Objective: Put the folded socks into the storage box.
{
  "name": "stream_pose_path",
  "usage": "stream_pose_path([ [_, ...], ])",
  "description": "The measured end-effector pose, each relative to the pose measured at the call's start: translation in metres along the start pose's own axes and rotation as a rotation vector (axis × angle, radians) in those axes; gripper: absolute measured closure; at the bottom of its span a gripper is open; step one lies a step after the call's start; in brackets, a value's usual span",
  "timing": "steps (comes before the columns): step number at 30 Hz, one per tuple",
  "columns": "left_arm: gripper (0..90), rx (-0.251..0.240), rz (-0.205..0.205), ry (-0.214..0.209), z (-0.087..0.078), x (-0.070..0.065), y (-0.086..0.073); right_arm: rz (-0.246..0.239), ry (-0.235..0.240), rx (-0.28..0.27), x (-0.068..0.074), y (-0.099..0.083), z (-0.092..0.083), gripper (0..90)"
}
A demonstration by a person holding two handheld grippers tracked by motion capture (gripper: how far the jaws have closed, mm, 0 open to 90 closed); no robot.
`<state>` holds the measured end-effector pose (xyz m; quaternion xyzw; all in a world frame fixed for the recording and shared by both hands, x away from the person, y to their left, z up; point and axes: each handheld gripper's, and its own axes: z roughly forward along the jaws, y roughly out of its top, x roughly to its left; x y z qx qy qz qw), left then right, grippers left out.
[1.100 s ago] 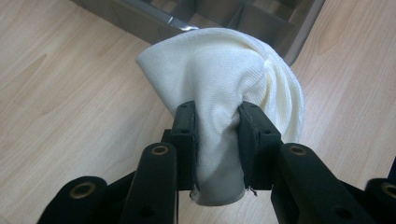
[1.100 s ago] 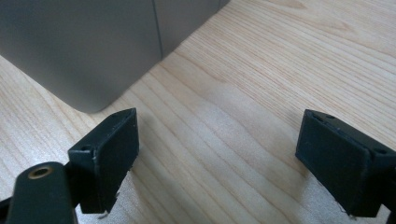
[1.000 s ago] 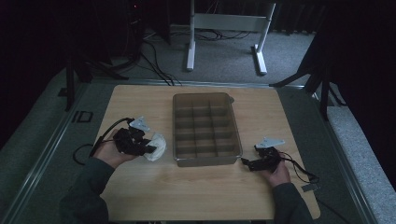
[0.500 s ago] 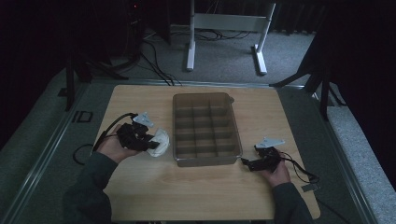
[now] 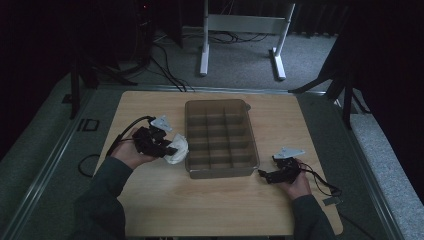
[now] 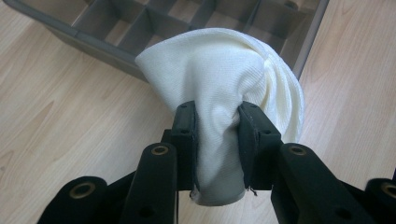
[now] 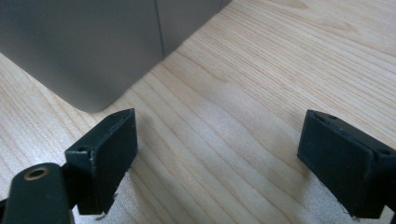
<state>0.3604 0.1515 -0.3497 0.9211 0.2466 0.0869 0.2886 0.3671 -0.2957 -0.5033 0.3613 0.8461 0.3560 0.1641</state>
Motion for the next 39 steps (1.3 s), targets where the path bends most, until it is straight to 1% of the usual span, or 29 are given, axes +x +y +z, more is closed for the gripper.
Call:
stream_pose_path([
  [3,70.3,0.001,0.008,-0.006,0.003,0.000,0.005,0.006,-0.004,0.000,0.001,0.000,0.000,11.6],
  [5,70.3,0.001,0.008,-0.006,0.003,0.000,0.005,0.008,-0.006,0.000,0.001,0.000,0.000,11.6],
  [16,70.3,0.014,0.051,-0.011,0.014,-0.002,0.024,0.016,-0.015,0.000,0.003,-0.001,-0.001,11.7],
  [18,70.3,0.009,0.050,-0.020,0.016,-0.002,0.026,0.019,-0.016,0.000,0.004,-0.001,-0.001,11.8],
  [20,70.3,0.007,0.050,-0.021,0.017,-0.002,0.027,0.022,-0.017,-0.001,0.005,-0.001,-0.001,13.0],
  [21,70.3,0.012,0.055,-0.024,0.019,-0.002,0.028,0.024,-0.015,-0.003,0.005,-0.001,-0.001,13.0],
  [23,70.3,0.011,0.052,-0.026,0.021,-0.002,0.028,0.027,-0.013,-0.003,0.005,-0.001,-0.001,13.1],
  [26,70.3,0.018,0.055,-0.028,0.024,-0.001,0.030,0.040,0.003,-0.005,0.006,0.000,-0.002,13.7],
  [30,70.3,0.028,0.060,-0.030,0.026,0.000,0.033,0.040,0.012,-0.004,0.008,0.001,-0.002,14.8],
  [34,70.3,0.037,0.070,-0.026,0.026,0.000,0.036,0.044,0.016,-0.007,0.008,0.001,-0.002,14.8],
  [35,70.3,0.037,0.080,-0.031,0.027,0.000,0.038,0.049,0.021,-0.009,0.008,0.001,-0.002,15.0],
  [37,70.3,0.044,0.088,-0.031,0.028,0.000,0.040,0.055,0.027,-0.011,0.009,0.001,-0.002,15.5],
  [39,70.3,0.050,0.097,-0.031,0.030,0.000,0.042,0.053,0.029,-0.013,0.010,0.002,-0.002,15.5],
])
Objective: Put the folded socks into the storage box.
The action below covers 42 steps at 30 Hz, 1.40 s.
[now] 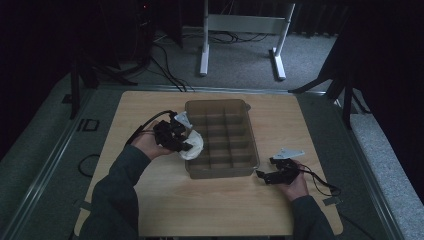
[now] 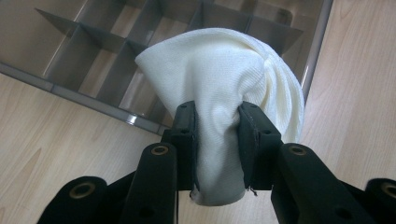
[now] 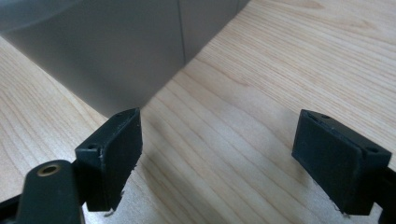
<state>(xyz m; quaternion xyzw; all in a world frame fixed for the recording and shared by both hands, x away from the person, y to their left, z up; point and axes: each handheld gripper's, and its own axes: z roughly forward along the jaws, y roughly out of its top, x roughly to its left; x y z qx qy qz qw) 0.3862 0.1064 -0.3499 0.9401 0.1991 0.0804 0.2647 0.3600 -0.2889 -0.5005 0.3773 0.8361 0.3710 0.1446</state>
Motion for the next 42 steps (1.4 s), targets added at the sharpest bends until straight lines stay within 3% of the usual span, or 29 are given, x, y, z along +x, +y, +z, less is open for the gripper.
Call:
stream_pose_path([
  [12,70.4,0.006,0.044,-0.060,0.009,0.001,0.003,-0.031,-0.003,0.002,0.009,0.004,0.002,17.4],
  [19,70.5,0.016,0.062,-0.064,0.013,0.002,0.003,-0.032,0.015,-0.003,0.010,0.004,0.002,18.4],
  [25,70.6,0.041,0.087,-0.060,0.016,0.002,0.006,-0.032,0.024,-0.004,0.011,0.004,0.003,18.7],
  [32,70.6,0.068,0.144,-0.065,0.019,-0.002,0.012,-0.033,0.033,-0.006,0.011,0.004,0.002,20.0],
  [42,70.8,0.120,0.182,-0.101,0.034,-0.002,0.012,-0.037,0.036,-0.002,0.011,0.004,0.003,20.0],
])
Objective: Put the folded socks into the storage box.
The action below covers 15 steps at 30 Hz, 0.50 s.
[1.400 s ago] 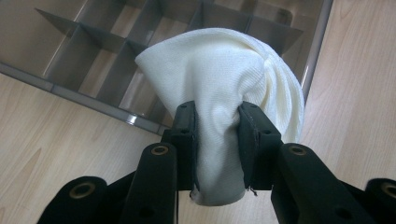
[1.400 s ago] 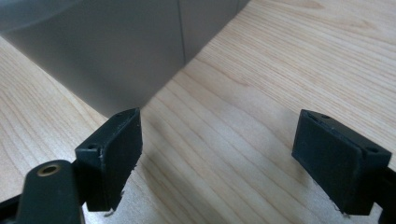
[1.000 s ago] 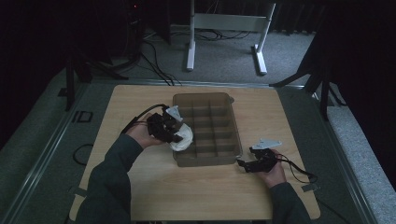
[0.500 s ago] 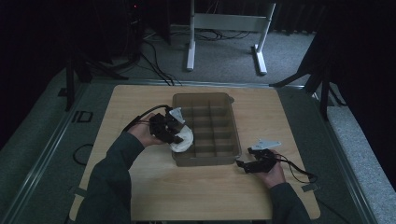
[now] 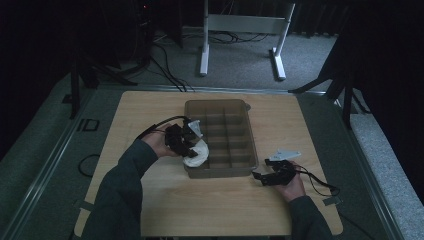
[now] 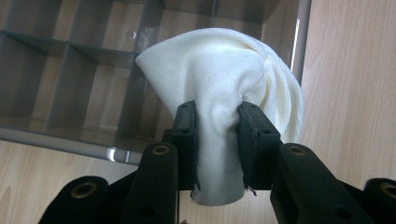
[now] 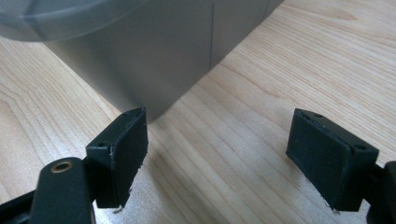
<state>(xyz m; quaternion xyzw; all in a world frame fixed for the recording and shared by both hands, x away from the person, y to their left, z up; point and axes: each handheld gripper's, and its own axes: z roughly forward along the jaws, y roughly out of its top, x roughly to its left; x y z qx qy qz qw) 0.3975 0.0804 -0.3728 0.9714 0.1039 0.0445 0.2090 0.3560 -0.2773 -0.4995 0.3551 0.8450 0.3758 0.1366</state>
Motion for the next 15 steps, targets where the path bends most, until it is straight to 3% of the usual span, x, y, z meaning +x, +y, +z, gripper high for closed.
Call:
stream_pose_path([
  [15,71.1,0.034,0.021,-0.040,0.014,0.001,0.004,-0.005,0.004,0.009,0.000,0.000,0.001,20.0],
])
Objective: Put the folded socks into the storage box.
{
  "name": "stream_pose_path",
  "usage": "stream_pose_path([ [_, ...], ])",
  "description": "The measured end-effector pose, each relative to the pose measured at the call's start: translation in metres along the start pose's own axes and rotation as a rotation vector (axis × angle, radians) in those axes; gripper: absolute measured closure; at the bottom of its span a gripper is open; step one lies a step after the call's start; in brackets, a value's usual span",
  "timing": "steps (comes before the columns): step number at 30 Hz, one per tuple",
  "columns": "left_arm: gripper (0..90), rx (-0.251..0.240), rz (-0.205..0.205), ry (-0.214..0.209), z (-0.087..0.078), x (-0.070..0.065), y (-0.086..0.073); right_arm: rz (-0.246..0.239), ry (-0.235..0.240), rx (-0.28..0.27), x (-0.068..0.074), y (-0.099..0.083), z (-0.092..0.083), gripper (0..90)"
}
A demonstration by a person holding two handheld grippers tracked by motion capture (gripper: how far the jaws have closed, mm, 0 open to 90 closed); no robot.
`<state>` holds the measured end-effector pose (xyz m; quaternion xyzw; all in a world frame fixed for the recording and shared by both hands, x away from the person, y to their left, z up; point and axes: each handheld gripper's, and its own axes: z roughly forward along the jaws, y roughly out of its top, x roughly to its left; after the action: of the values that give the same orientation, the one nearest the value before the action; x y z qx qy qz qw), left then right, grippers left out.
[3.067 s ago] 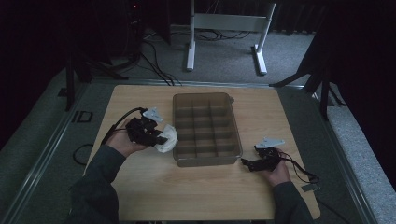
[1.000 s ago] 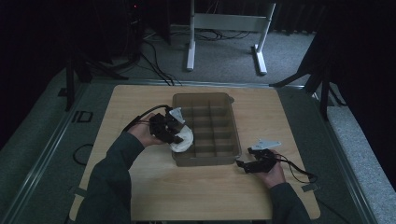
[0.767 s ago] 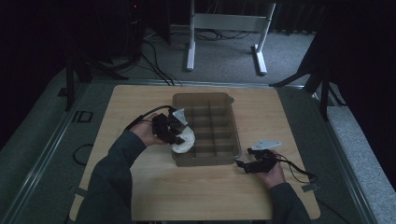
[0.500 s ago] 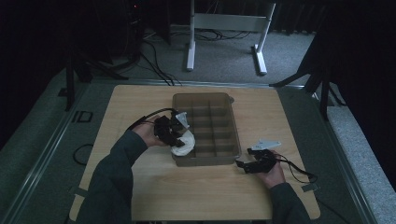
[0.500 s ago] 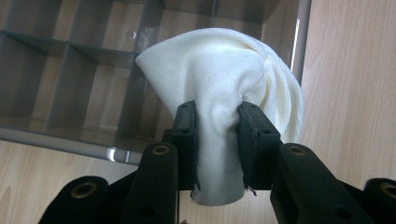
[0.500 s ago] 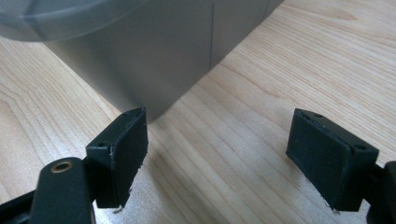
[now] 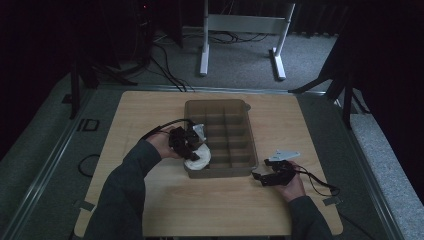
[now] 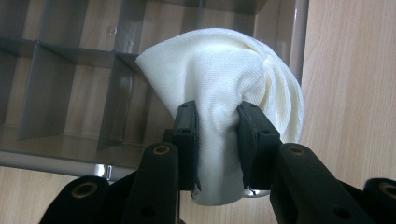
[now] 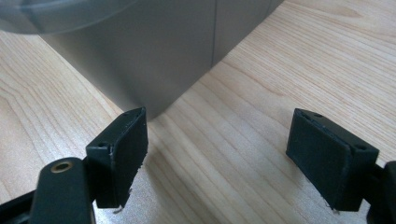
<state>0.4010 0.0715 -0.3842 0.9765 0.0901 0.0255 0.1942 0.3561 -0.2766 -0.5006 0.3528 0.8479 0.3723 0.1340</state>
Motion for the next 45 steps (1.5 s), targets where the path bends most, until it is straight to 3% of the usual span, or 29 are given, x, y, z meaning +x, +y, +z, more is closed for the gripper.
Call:
stream_pose_path([
  [15,72.3,0.011,0.008,-0.025,0.007,0.002,0.001,-0.003,-0.002,-0.001,0.000,0.000,0.000,20.0],
  [36,72.8,0.061,-0.019,-0.048,0.019,0.005,0.006,-0.007,-0.001,-0.002,0.000,0.000,0.000,20.0],
  [45,72.9,0.113,0.014,-0.033,0.030,0.003,0.009,-0.008,0.008,-0.004,0.000,0.000,0.000,19.9],
])
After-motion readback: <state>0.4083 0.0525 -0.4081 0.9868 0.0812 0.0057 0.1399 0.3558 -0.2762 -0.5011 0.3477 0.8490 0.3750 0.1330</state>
